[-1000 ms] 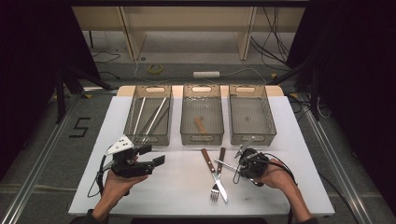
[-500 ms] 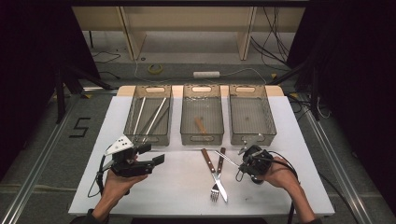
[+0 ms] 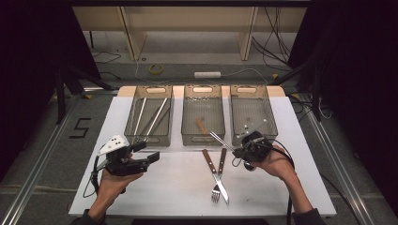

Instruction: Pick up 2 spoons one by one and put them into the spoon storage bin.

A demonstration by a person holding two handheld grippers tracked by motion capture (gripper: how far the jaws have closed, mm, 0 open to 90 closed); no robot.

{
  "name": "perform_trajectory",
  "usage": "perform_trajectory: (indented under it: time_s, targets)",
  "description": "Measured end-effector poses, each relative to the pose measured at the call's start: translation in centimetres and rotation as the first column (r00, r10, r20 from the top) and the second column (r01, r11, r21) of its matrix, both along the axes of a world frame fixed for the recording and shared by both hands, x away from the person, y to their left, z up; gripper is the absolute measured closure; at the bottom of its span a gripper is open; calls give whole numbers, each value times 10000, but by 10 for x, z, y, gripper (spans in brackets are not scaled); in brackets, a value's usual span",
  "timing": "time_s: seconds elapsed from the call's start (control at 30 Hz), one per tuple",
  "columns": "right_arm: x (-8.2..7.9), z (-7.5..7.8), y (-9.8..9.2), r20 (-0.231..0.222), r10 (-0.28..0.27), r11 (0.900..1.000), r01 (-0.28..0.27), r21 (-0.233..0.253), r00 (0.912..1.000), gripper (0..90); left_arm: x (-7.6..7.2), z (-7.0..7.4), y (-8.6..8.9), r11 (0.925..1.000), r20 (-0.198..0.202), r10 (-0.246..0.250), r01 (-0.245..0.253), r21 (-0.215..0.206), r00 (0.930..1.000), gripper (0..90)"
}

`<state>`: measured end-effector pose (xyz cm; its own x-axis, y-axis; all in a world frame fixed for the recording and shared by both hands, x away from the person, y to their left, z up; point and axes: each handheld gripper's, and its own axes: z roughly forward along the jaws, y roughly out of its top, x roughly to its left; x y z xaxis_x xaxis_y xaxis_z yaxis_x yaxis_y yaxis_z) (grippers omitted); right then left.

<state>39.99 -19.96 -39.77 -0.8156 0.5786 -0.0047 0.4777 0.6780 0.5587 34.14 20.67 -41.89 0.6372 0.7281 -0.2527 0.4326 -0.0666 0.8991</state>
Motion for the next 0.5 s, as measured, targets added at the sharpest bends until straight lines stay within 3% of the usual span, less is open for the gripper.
perform_trajectory:
  time_s: [0.13,0.23,0.5]
  targets:
    - [12,6,9,165,-127,9989,119,450,9998,865,-4,0,-3,9988,246,-180,169,450,9995,231]
    - [21,11,16,134,-219,9971,209,733,9997,865,-4,-1,-2,9993,180,-184,178,334,9997,229]
    - [47,25,38,211,-563,9946,542,885,9982,865,-4,-1,-3,9994,174,-174,169,286,9997,224]
